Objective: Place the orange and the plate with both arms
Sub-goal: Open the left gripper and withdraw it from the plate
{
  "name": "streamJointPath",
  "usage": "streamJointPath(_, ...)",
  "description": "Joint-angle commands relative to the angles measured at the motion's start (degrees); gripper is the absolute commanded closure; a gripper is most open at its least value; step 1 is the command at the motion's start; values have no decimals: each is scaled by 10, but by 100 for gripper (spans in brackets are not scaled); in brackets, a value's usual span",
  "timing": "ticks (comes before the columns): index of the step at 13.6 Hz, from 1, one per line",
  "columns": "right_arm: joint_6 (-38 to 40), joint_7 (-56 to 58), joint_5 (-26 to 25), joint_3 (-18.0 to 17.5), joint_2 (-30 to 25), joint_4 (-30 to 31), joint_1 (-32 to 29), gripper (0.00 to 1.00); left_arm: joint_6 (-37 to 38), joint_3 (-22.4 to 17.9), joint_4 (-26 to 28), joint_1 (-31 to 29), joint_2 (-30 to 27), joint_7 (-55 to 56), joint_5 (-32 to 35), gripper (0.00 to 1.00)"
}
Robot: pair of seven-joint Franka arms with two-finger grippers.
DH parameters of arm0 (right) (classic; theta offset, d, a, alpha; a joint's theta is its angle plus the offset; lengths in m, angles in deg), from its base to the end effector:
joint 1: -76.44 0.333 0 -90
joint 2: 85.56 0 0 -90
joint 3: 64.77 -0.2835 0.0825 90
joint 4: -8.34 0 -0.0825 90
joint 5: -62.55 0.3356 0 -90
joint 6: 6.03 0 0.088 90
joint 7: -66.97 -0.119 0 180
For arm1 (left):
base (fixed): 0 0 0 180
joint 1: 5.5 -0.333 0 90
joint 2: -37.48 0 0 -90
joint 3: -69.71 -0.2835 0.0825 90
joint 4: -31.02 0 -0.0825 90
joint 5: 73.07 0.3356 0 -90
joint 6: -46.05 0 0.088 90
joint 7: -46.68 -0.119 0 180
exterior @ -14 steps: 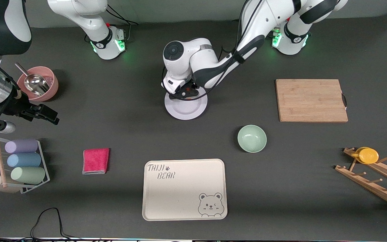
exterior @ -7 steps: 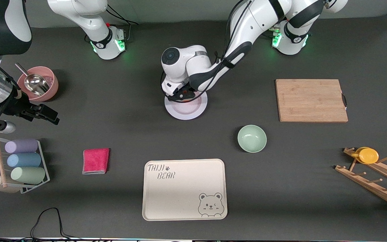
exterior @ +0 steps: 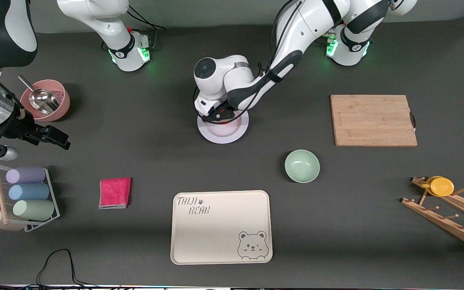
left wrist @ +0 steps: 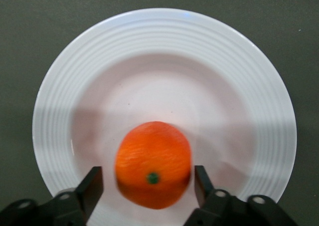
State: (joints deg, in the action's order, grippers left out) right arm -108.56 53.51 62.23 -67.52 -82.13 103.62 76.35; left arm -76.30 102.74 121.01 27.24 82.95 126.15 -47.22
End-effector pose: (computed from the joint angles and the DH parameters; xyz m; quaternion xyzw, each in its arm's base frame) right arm 0.5387 0.0239 0.5289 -0.9950 0.0936 -0.0332 0.0034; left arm 0.3198 -0.5428 0.2146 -0.9978 -0.0495 0.0302 0.0321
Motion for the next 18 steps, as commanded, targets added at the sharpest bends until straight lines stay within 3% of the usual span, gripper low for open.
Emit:
streamJointPath(1, -13, -10, -9, 3, -5, 7, 3, 0, 1, -4, -9, 3, -2, 12, 7, 0)
streamJointPath(6, -18, 58, -9, 7, -4, 7, -3, 0, 34, -1, -10, -37, -38, -19, 6, 0)
streamJointPath(11, 70, 174, -9, 27, -4, -10, 3, 0, 162, -13, -10, -145, -175, -214, -100, 0)
streamJointPath(12, 70, 173, -4, 27, -4, -11, 3, 0, 184, -49, -12, -153, -206, -259, -122, 0)
streamJointPath(16, 108, 214, 14, 33, 0, -9, -4, 0, 250, -259, -7, -156, -309, -480, -221, 0)
streamJointPath(18, 108, 215, 174, 74, 6, 27, -1, 0, 269, -315, 13, -182, -346, -571, -221, 0)
